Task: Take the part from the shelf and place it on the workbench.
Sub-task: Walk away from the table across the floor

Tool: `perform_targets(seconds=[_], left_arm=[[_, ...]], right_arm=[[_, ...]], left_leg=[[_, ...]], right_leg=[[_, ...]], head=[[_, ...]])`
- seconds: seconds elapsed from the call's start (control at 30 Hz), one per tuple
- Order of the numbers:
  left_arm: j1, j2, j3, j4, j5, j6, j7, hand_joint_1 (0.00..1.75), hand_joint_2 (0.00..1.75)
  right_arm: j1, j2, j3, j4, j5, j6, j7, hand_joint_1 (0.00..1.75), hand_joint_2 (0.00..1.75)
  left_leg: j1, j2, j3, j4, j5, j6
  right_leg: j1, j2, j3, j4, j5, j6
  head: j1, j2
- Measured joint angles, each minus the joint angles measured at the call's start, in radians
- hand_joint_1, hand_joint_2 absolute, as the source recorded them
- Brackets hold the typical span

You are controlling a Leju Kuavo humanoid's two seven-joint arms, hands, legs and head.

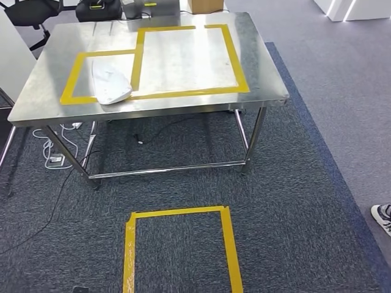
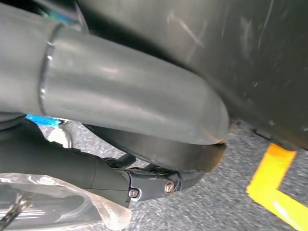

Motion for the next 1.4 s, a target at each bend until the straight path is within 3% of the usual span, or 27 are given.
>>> perform_targets(seconds=[0.03,0.1,0.17,0.23,0.27,0.33,0.4,0.43,0.47,0.53,0.6,0.67,0.73,0.8,0.87,0.93,0.97,1.0,1.07,1.13,1.17,1.23,1.27,1.33,1.4], left_arm=[[-0.005,0.001,0.000,0.033,-0.010,-0.014,0.024,0.00,0.00],[-0.016,-0.002,0.000,0.084,-0.019,-0.049,0.036,0.00,0.00],[-0.024,-0.007,0.000,0.120,-0.023,-0.079,0.032,0.00,0.00],[-0.028,-0.014,0.000,0.146,-0.027,-0.089,0.031,0.00,0.00],[-0.030,-0.017,0.000,0.156,-0.029,-0.089,0.032,0.00,0.00],[-0.035,-0.021,0.000,0.170,-0.033,-0.085,0.035,0.00,0.00],[-0.042,-0.023,0.000,0.182,-0.040,-0.080,0.041,0.00,0.00],[-0.044,-0.023,0.000,0.188,-0.047,-0.079,0.046,0.00,0.00],[-0.045,-0.023,0.000,0.192,-0.057,-0.078,0.052,0.00,0.00],[-0.049,-0.022,-0.003,0.201,-0.083,-0.079,0.068,0.00,0.00],[-0.056,-0.022,-0.009,0.207,-0.101,-0.081,0.082,0.00,0.00],[-0.060,-0.022,-0.013,0.211,-0.108,-0.085,0.096,0.00,0.00],[-0.060,-0.020,-0.017,0.216,-0.122,-0.095,0.111,0.00,0.00],[-0.057,-0.017,-0.028,0.221,-0.151,-0.110,0.122,0.00,0.00],[-0.057,-0.016,-0.047,0.225,-0.185,-0.121,0.132,0.00,0.00],[-0.057,-0.017,-0.067,0.229,-0.217,-0.120,0.154,0.00,0.00],[-0.055,-0.018,-0.078,0.231,-0.232,-0.118,0.168,0.00,0.00],[-0.053,-0.019,-0.089,0.233,-0.247,-0.118,0.180,0.00,0.00],[-0.052,-0.019,-0.110,0.237,-0.271,-0.127,0.194,0.00,0.00],[-0.053,-0.018,-0.128,0.239,-0.286,-0.152,0.197,0.00,0.00],[-0.052,-0.016,-0.136,0.240,-0.293,-0.165,0.197,0.00,0.00],[-0.048,-0.009,-0.150,0.241,-0.306,-0.182,0.197,0.00,0.00],[-0.046,-0.006,-0.157,0.242,-0.311,-0.183,0.198,0.00,0.00],[-0.046,-0.005,-0.168,0.243,-0.318,-0.176,0.206,0.00,0.00],[-0.049,-0.009,-0.178,0.243,-0.326,-0.167,0.219,0.00,0.00]], right_arm=[[-0.001,-0.001,0.000,0.000,0.002,-0.001,0.001,0.00,0.00],[-0.002,-0.001,0.000,-0.001,0.004,-0.001,0.001,0.00,0.00],[-0.004,-0.002,0.000,-0.001,0.008,0.001,0.001,0.00,0.00],[-0.004,-0.002,0.000,-0.001,0.017,0.003,0.003,0.00,0.00],[-0.004,-0.002,0.000,-0.001,0.022,0.004,0.004,0.00,0.00],[-0.004,-0.003,0.001,-0.001,0.031,0.009,0.009,0.00,0.00],[-0.005,-0.003,0.002,-0.001,0.040,0.014,0.012,0.00,0.00],[-0.006,-0.003,0.002,-0.001,0.045,0.016,0.014,0.00,0.00],[-0.007,-0.003,0.004,-0.001,0.050,0.019,0.014,0.00,0.00],[-0.008,-0.004,0.007,-0.001,0.061,0.026,0.017,0.00,0.00],[-0.007,-0.005,0.010,-0.001,0.070,0.033,0.019,0.00,0.00],[-0.006,-0.006,0.011,-0.001,0.075,0.039,0.020,0.00,0.00],[-0.006,-0.007,0.013,-0.001,0.081,0.045,0.021,0.00,0.00],[-0.007,-0.007,0.018,-0.001,0.088,0.052,0.025,0.00,0.00],[-0.006,-0.007,0.023,-0.001,0.094,0.058,0.030,0.00,0.00],[-0.005,-0.009,0.027,-0.001,0.095,0.065,0.036,0.00,0.00],[-0.005,-0.010,0.028,-0.001,0.096,0.069,0.039,0.00,0.00],[-0.006,-0.010,0.029,-0.001,0.097,0.073,0.041,0.00,0.00],[-0.009,-0.011,0.030,-0.001,0.101,0.081,0.045,0.00,0.00],[-0.012,-0.012,0.033,-0.001,0.108,0.090,0.048,0.00,0.00],[-0.013,-0.012,0.034,-0.001,0.111,0.094,0.050,0.00,0.00],[-0.016,-0.013,0.036,-0.002,0.115,0.101,0.055,0.00,0.00],[-0.017,-0.014,0.036,-0.003,0.116,0.104,0.057,0.00,0.00],[-0.020,-0.015,0.037,-0.004,0.116,0.111,0.062,0.00,0.00],[-0.023,-0.016,0.037,-0.004,0.115,0.119,0.067,0.00,0.00]], left_leg=[[0.004,-0.001,0.050,-0.060,0.023,-0.002],[0.004,-0.003,0.143,-0.197,0.022,0.003],[-0.002,-0.006,0.170,-0.258,0.002,0.020],[-0.005,-0.007,0.157,-0.262,0.011,0.045],[-0.006,-0.008,0.151,-0.264,0.019,0.056],[-0.007,-0.012,0.135,-0.266,0.038,0.072],[-0.012,-0.020,0.114,-0.264,0.054,0.078],[-0.015,-0.025,0.105,-0.264,0.062,0.078],[-0.018,-0.032,0.097,-0.263,0.069,0.078],[-0.022,-0.051,0.085,-0.263,0.081,0.076],[-0.027,-0.073,0.075,-0.260,0.092,0.071],[-0.027,-0.093,0.065,-0.259,0.101,0.061],[-0.023,-0.108,0.057,-0.257,0.107,0.048],[-0.022,-0.085,0.036,-0.222,0.080,0.037],[-0.019,-0.041,-0.014,-0.104,0.007,0.026],[-0.011,-0.023,-0.057,0.013,-0.044,0.016],[-0.007,-0.020,-0.056,0.025,-0.041,0.012],[-0.004,-0.015,-0.037,-0.002,-0.022,0.009],[-0.001,0.014,0.037,-0.132,0.034,0.008],[-0.005,0.044,0.087,-0.230,0.063,0.020],[-0.008,0.050,0.092,-0.245,0.063,0.028],[-0.010,0.033,0.085,-0.244,0.067,0.045],[-0.009,0.025,0.083,-0.246,0.070,0.052],[-0.005,0.008,0.078,-0.250,0.078,0.067],[-0.008,-0.012,0.069,-0.250,0.085,0.076]], right_leg=[[-0.001,0.001,-0.017,0.010,0.007,0.005],[-0.001,0.000,-0.045,0.029,0.015,0.017],[-0.001,-0.003,-0.057,0.037,0.025,0.031],[-0.005,-0.007,-0.063,0.037,0.032,0.046],[-0.007,-0.006,-0.071,0.048,0.020,0.052],[-0.008,0.001,-0.111,0.139,-0.051,0.057],[-0.006,0.007,-0.155,0.275,-0.130,0.058],[-0.005,0.008,-0.160,0.314,-0.147,0.057],[-0.003,0.009,-0.146,0.314,-0.145,0.053],[-0.001,0.028,-0.057,0.200,-0.100,0.039],[0.000,0.076,0.031,0.058,-0.068,0.023],[0.002,0.096,0.058,0.006,-0.065,0.017],[0.002,0.071,0.062,-0.001,-0.056,0.014],[-0.003,0.044,0.065,-0.008,-0.045,0.005],[-0.003,0.012,0.062,-0.008,-0.040,0.001],[-0.003,-0.023,0.057,-0.006,-0.040,0.000],[-0.003,-0.038,0.056,-0.005,-0.040,0.001],[-0.003,-0.051,0.054,-0.003,-0.041,0.002],[-0.003,-0.075,0.055,0.002,-0.045,0.009],[0.001,-0.092,0.053,0.009,-0.050,0.020],[0.004,-0.098,0.054,0.011,-0.051,0.025],[0.004,-0.108,0.056,0.011,-0.051,0.036],[0.003,-0.098,0.053,0.015,-0.058,0.042],[-0.001,-0.052,0.026,0.071,-0.101,0.051],[-0.002,-0.006,-0.032,0.202,-0.170,0.052]], head=[[0.000,0.000],[-0.001,0.000],[-0.001,0.000],[-0.002,0.000],[-0.001,0.000],[0.002,0.000],[0.003,0.000],[0.003,0.000],[0.003,0.000],[0.003,0.000],[0.002,0.000],[0.001,0.000],[0.002,0.000],[-0.003,0.000],[-0.008,0.000],[-0.009,0.000],[-0.009,0.000],[-0.009,0.000],[-0.009,0.000],[-0.007,0.000],[-0.006,0.000],[-0.005,0.000],[-0.005,0.000],[-0.001,0.000],[0.002,0.000]])
